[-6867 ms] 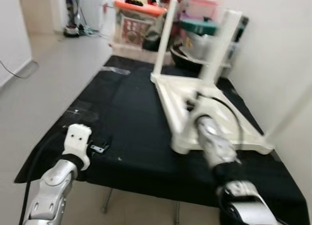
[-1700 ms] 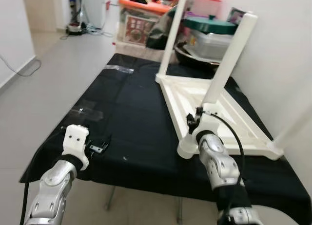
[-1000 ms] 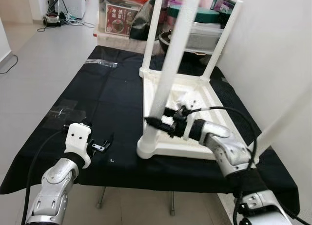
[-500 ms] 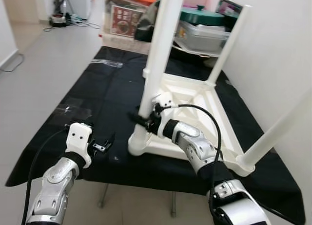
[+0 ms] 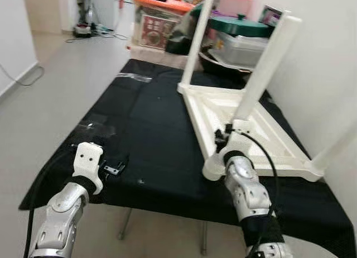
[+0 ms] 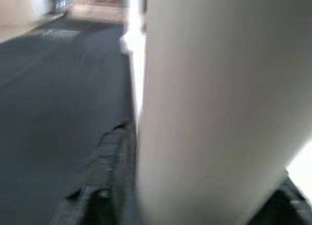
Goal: Building children table
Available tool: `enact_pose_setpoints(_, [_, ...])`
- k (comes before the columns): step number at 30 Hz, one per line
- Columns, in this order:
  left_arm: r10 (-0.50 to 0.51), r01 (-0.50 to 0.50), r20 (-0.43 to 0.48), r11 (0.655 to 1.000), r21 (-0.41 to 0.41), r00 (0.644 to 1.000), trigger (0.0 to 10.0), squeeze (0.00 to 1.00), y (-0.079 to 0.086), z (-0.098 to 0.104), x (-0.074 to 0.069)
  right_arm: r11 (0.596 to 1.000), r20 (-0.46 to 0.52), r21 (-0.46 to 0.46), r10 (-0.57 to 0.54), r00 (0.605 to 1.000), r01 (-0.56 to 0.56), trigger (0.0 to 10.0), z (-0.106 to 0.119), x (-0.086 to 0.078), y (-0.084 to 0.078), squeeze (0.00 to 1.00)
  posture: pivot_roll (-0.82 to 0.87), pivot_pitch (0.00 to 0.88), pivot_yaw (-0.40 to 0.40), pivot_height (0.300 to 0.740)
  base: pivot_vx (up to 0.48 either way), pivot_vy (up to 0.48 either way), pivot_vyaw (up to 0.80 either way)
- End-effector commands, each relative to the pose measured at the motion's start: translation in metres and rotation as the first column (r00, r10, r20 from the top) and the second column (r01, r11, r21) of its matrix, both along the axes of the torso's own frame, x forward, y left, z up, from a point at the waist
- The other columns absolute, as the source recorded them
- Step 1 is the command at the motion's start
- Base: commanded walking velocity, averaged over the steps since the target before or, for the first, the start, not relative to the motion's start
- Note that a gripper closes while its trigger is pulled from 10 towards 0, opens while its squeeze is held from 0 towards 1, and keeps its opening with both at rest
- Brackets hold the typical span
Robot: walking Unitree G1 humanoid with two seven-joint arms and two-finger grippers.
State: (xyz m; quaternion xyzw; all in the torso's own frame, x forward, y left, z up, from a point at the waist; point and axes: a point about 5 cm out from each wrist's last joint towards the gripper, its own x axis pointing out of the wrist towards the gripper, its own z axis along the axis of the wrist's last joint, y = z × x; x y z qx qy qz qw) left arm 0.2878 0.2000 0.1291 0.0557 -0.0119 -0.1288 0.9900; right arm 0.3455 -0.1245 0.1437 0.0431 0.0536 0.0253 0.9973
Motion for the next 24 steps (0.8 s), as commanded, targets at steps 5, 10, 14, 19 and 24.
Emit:
enact_pose_setpoints(5, [-0.019,0.019,-0.005,1.0,-0.011,1.0,10.0,0.0,-0.004,-0.002,0.001,0.943,0.113,0.072,0.317,0.942,-0.326,10.0,0.029,0.01,0.018,0.0,0.15,0.0,-0.197,0.74,0.0,0.0,0.0])
enact_pose_setpoints(10, [-0.018,0.018,-0.003,1.0,-0.012,1.0,10.0,0.0,-0.004,-0.002,0.001,0.811,0.226,-0.058,0.579,0.783,-0.582,10.0,0.061,0.022,0.013,0.0,0.15,0.0,-0.197,0.74,0.0,0.0,0.0])
enact_pose_setpoints(14, [-0.019,0.019,-0.002,1.0,-0.014,1.0,10.0,0.0,-0.004,-0.002,0.001,0.684,0.193,-0.082,0.724,0.662,-0.724,10.0,0.062,0.023,0.014,0.0,0.16,0.0,-0.204,0.74,0.0,0.0,0.0])
enact_pose_setpoints(19, [-0.013,0.013,-0.001,1.0,-0.014,1.0,10.0,0.0,-0.004,-0.002,0.0,0.417,0.118,-0.167,0.908,0.402,-0.893,10.0,0.05,0.003,0.045,0.0,0.18,0.0,-0.224,0.74,0.0,0.0,0.0])
enact_pose_setpoints(24, [-0.01,0.01,-0.001,1.0,-0.014,1.0,10.0,0.0,-0.004,-0.002,0.0,0.365,0.095,-0.163,0.931,0.354,-0.917,5.3,0.04,-0.004,0.061,0.0,0.18,0.0,-0.224,0.74,0.0,0.0,0.0])
